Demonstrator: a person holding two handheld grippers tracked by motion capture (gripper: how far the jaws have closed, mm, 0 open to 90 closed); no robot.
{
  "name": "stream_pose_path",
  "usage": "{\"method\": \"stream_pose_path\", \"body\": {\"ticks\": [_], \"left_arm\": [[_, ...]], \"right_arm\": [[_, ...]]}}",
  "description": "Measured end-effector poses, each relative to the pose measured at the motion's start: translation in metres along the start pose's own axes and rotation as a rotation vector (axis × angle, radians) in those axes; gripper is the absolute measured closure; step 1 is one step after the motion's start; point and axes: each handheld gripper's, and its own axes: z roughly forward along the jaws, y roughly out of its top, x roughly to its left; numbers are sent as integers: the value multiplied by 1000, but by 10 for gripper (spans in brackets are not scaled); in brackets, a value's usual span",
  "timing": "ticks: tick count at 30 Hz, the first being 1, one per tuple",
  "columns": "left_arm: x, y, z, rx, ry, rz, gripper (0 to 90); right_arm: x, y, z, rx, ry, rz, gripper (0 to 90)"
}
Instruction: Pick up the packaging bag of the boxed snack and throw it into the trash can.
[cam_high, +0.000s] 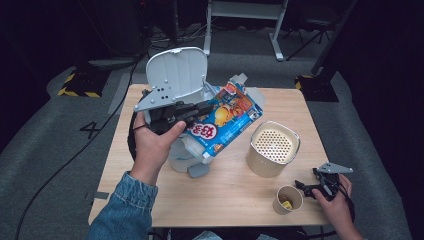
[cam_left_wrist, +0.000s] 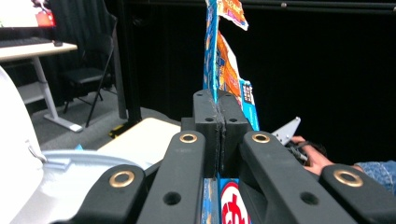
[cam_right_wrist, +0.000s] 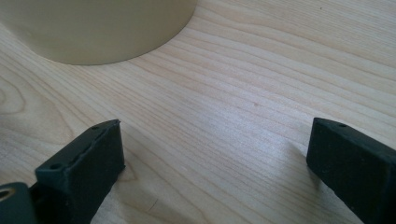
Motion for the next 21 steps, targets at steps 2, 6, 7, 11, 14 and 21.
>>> {"method": "stream_pose_path", "body": {"ticks": [2,6,7,11,14,21], "left_arm": [[1,4,-1,-9,5,-3,889],[5,12,-3,-43,32,-3,890],[6,14,-3,-43,43,0,890],[9,22,-5,-57,68,4,890],[12,27,-6,-69,85,5,890],[13,36,-10,-114,143,13,889]], "right_arm": [[0,0,0,0,0,0,41],[0,0,0,0,0,0,41],[0,0,0,0,0,0,41],[0,0,0,0,0,0,41],[0,0,0,0,0,0,41],[0,0,0,0,0,0,41]]}}
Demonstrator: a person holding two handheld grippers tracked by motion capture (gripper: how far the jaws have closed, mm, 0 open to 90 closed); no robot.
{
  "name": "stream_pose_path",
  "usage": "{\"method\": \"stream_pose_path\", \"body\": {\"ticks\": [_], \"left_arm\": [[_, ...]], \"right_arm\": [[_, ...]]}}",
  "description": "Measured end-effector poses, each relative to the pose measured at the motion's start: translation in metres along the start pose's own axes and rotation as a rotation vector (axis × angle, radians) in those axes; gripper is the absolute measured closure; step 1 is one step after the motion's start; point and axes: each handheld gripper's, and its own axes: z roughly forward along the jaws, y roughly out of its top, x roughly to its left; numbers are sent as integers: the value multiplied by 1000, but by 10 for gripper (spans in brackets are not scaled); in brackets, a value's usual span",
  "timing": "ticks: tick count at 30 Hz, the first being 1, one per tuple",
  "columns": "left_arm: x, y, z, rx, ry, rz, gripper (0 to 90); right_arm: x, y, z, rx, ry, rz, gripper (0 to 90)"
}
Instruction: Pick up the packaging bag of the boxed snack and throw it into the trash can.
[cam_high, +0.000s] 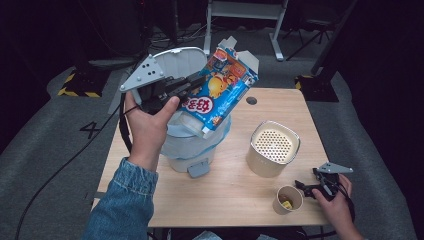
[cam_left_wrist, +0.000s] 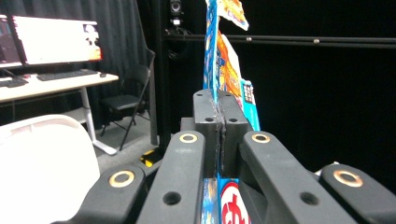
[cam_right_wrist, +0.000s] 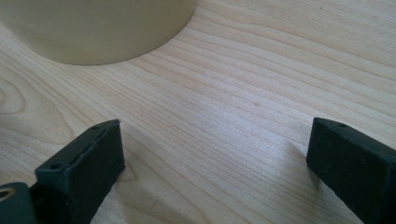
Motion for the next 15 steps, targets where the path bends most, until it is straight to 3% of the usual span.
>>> {"method": "stream_pose_path", "body": {"ticks": [6,11,15], "left_arm": [[8,5,2,-7,39,3,889],[24,6,6,-32,115,6,889],[35,1,9,-39,139,-18,888]], "right_arm": [[0,0,0,0,0,0,41],[0,0,0,0,0,0,41],[0,0,0,0,0,0,41]]}}
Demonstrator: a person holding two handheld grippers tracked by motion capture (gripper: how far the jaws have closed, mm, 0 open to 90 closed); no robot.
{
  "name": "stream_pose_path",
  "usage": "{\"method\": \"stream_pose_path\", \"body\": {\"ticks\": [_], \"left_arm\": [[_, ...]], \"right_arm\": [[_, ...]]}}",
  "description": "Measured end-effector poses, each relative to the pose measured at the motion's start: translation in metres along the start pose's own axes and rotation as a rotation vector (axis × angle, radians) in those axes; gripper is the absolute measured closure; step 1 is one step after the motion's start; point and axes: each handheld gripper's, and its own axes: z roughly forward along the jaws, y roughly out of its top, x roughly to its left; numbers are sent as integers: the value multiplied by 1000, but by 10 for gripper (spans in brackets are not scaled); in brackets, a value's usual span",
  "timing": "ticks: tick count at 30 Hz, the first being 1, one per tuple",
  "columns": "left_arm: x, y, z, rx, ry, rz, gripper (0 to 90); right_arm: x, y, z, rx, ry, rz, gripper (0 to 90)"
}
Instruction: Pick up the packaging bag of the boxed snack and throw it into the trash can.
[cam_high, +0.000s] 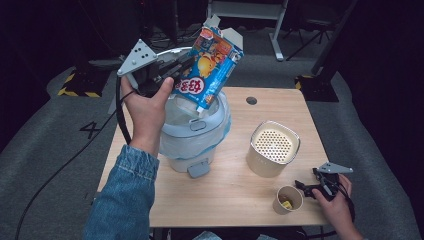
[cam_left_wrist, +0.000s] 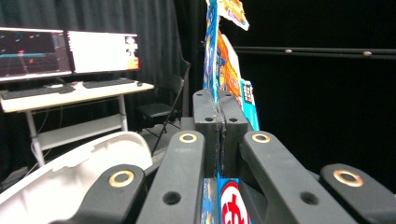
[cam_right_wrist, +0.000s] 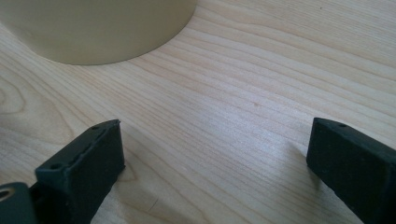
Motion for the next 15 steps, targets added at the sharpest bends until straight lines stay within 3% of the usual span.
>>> {"method": "stream_pose_path", "body": {"ticks": [5,15], "left_arm": [[9,-9,5,21,45,-15,888],[20,-24,13,59,72,-28,887]], "right_arm": [[0,0,0,0,0,0,41],[0,0,0,0,0,0,41]]}}
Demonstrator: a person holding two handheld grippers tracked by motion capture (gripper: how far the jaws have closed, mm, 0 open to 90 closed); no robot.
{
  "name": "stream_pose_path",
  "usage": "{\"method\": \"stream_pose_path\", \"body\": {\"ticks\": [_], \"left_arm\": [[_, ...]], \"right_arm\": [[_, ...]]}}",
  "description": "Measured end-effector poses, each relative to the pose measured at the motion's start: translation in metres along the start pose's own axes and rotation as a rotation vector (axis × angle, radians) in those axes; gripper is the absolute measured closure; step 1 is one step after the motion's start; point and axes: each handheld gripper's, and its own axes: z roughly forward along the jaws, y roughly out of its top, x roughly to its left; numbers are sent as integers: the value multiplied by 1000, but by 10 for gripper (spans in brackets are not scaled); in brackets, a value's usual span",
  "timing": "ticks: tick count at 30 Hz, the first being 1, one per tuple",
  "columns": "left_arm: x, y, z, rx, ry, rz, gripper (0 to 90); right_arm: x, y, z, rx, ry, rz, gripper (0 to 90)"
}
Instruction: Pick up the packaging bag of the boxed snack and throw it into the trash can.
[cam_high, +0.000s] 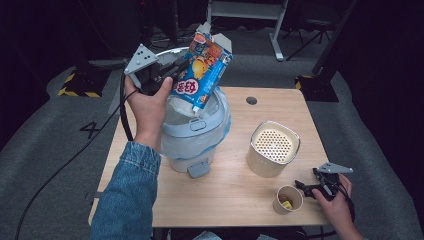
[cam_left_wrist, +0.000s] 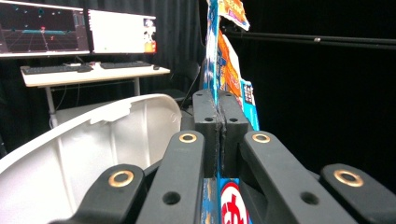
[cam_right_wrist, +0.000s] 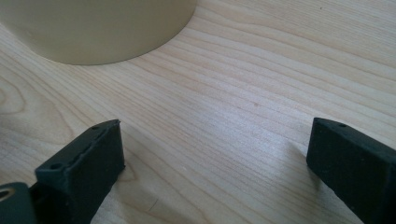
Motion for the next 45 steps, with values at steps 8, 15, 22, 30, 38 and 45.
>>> {"method": "stream_pose_path", "body": {"ticks": [8,15,22,30,38,45], "left_arm": [[0,-6,6,24,-2,-5,886],[0,-10,12,48,-2,-7,886],[-1,-14,16,54,-9,-18,885],[1,-18,18,57,-4,-34,884],[2,-21,22,73,-14,-41,881],[-1,-20,16,63,17,-58,397]], "right_arm": [[0,0,0,0,0,0,41],[0,0,0,0,0,0,41],[0,0,0,0,0,0,41],[0,0,0,0,0,0,41],[0,0,0,0,0,0,41],[0,0,0,0,0,0,41]]}}
